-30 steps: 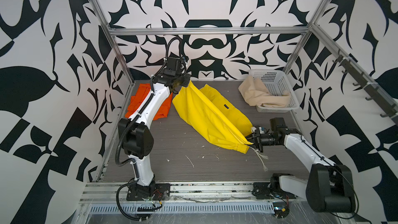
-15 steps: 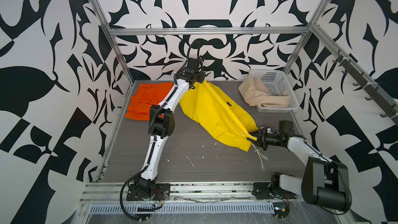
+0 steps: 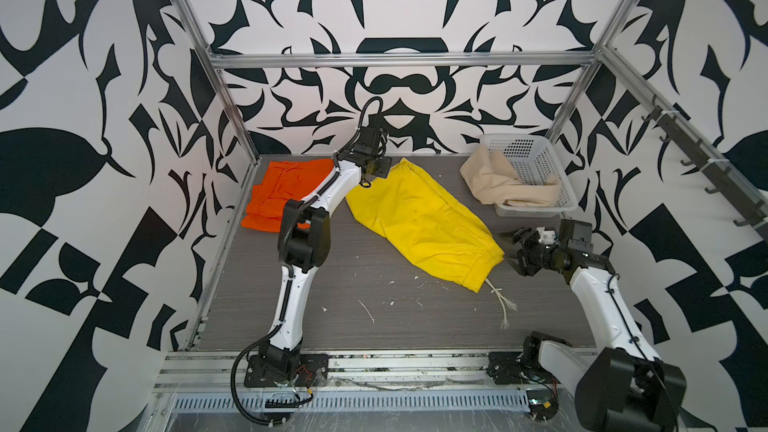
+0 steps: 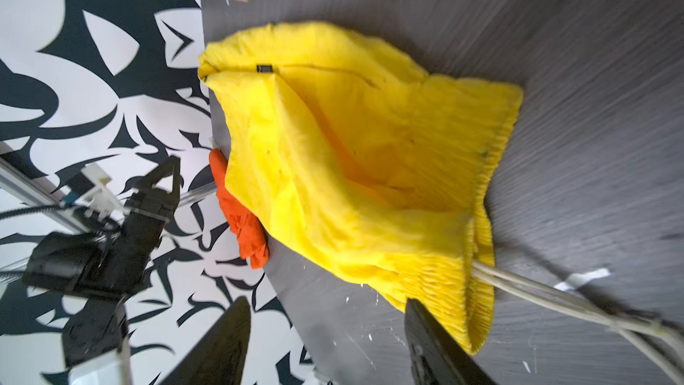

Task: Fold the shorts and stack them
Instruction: 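Release the waistband with the right gripper while the left gripper regrasps the shorts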

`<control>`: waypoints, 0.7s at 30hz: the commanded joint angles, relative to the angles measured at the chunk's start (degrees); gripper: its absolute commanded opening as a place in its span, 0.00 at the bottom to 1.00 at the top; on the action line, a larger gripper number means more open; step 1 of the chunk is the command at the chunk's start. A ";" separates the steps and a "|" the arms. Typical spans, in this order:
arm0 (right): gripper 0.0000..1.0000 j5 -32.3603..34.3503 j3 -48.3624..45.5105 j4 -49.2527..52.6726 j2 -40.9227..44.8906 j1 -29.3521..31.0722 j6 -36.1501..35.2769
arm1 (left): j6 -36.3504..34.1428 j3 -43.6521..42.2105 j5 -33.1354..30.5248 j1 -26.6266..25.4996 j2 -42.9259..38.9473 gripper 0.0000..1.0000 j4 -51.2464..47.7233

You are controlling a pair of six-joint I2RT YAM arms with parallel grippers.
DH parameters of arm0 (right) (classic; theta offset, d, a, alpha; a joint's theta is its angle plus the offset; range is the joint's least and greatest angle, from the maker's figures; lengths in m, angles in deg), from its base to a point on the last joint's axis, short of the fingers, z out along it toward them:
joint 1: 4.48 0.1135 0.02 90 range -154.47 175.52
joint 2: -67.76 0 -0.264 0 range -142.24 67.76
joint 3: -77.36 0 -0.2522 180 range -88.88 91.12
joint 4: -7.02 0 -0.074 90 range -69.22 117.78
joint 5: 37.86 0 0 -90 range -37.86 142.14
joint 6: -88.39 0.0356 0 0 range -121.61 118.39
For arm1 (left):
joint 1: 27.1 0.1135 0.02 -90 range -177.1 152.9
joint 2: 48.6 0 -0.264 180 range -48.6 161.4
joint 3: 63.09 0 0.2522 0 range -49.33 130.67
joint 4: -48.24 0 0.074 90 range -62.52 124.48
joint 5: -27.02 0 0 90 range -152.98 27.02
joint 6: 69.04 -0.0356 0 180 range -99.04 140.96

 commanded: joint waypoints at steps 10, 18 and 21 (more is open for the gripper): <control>0.69 16.07 4.30 -1.02 2.18 20.53 -4.96 | 16.54 -9.89 14.79 -0.94 0.33 0.62 1.68; 0.68 13.63 1.47 -14.41 -14.18 31.21 -4.23 | 25.16 -20.93 11.66 -0.48 -1.96 0.61 1.80; 0.68 14.62 0.92 -14.81 -18.39 30.63 -5.57 | 27.76 -27.75 9.34 -0.29 -4.83 0.61 1.37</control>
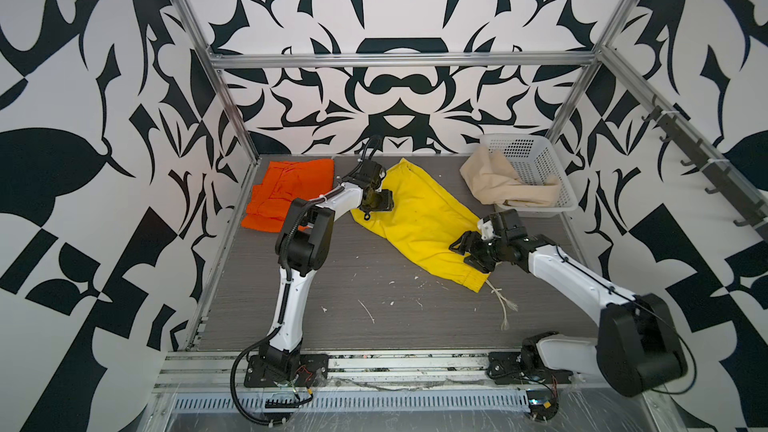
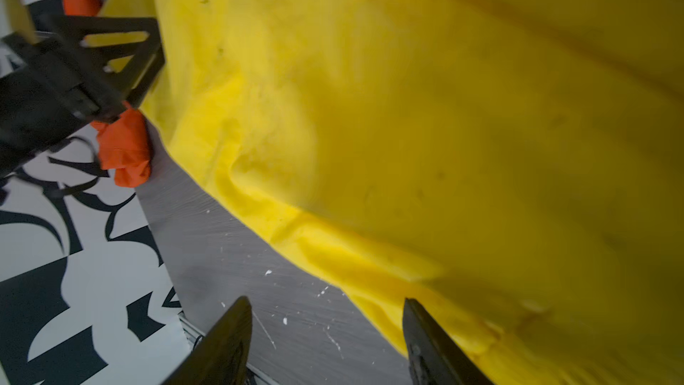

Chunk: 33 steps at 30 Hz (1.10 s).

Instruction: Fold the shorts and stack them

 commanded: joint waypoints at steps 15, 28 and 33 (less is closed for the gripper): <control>0.68 3.08 -5.66 8.72 5.74 -5.08 -8.74 | 19.88 -46.17 -4.87 -0.66 -38.16 0.61 -1.47; 0.68 13.73 22.06 9.96 -7.42 9.54 -46.55 | 5.41 -28.23 0.21 12.45 -37.00 0.58 -5.65; 0.68 14.38 32.66 12.47 -21.54 10.60 -55.42 | 3.19 -20.72 4.40 14.38 -27.23 0.55 -5.94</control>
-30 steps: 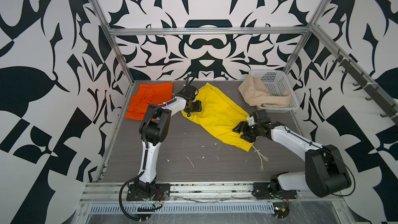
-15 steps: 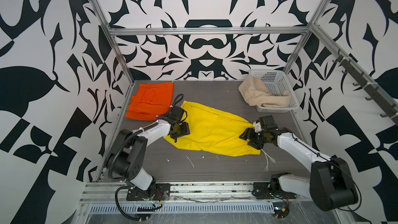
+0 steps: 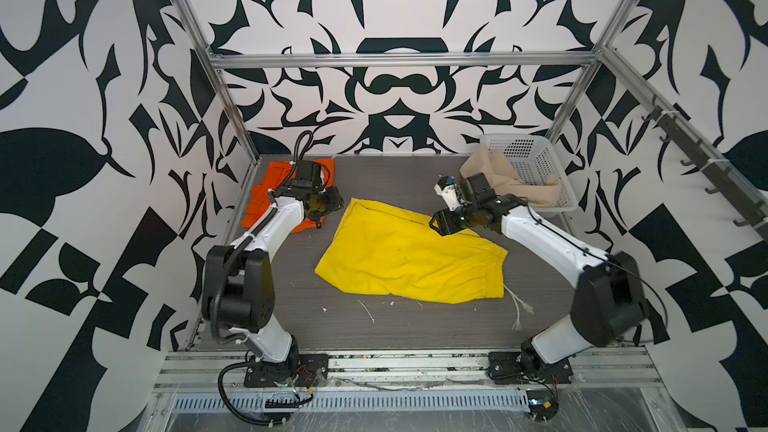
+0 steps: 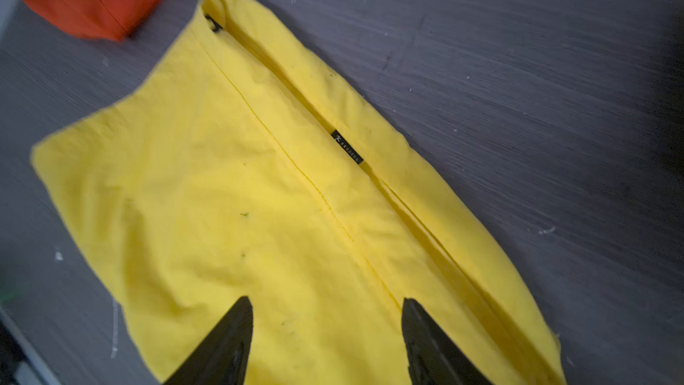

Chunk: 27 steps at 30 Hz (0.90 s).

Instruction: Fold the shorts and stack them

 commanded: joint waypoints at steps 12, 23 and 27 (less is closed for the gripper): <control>0.67 -3.19 13.08 7.56 -20.41 1.70 -18.44 | -4.58 11.29 12.11 -0.18 19.90 0.50 0.27; 0.35 -1.58 14.00 7.85 -22.93 1.73 -19.68 | -5.58 12.67 14.91 -0.22 23.19 0.43 1.76; 0.25 -1.59 14.27 7.94 -23.50 1.72 -19.69 | -5.87 12.05 15.05 -0.26 22.98 0.39 2.39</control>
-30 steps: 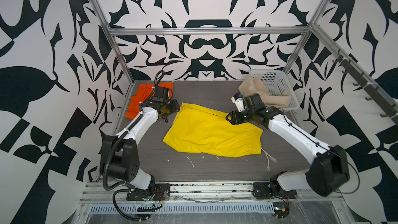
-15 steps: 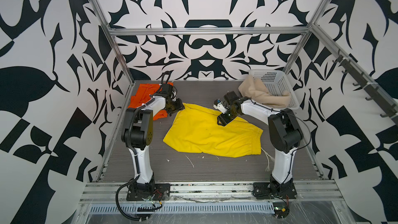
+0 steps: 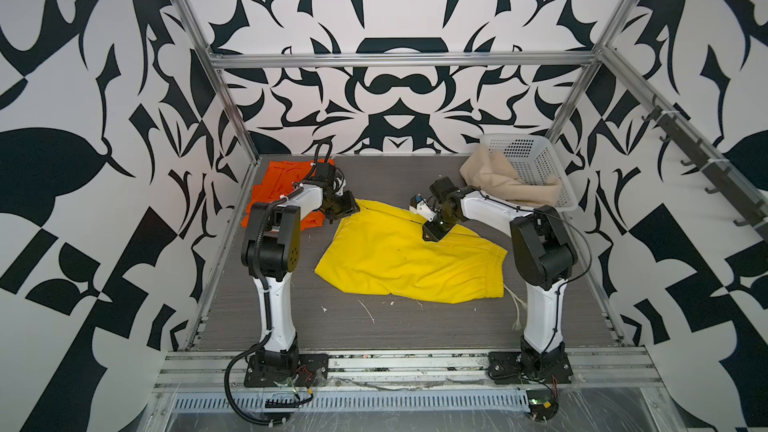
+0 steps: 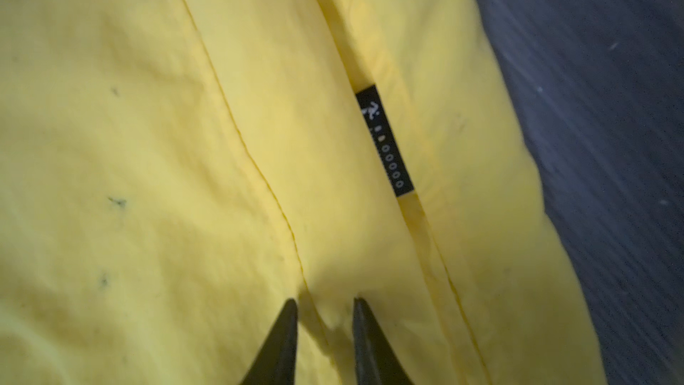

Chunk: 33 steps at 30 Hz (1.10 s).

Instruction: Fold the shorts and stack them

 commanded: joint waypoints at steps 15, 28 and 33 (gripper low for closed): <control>0.04 -1.46 3.29 0.99 -0.60 0.35 -0.61 | -0.86 1.31 2.32 -0.35 2.74 0.46 2.78; 0.21 -2.08 3.07 1.40 2.21 0.26 -1.40 | -2.80 2.01 2.53 -0.79 -3.25 0.02 -0.80; 0.41 1.37 3.31 5.33 4.69 0.26 -4.71 | -3.31 2.01 2.33 -0.79 -7.23 0.00 -1.53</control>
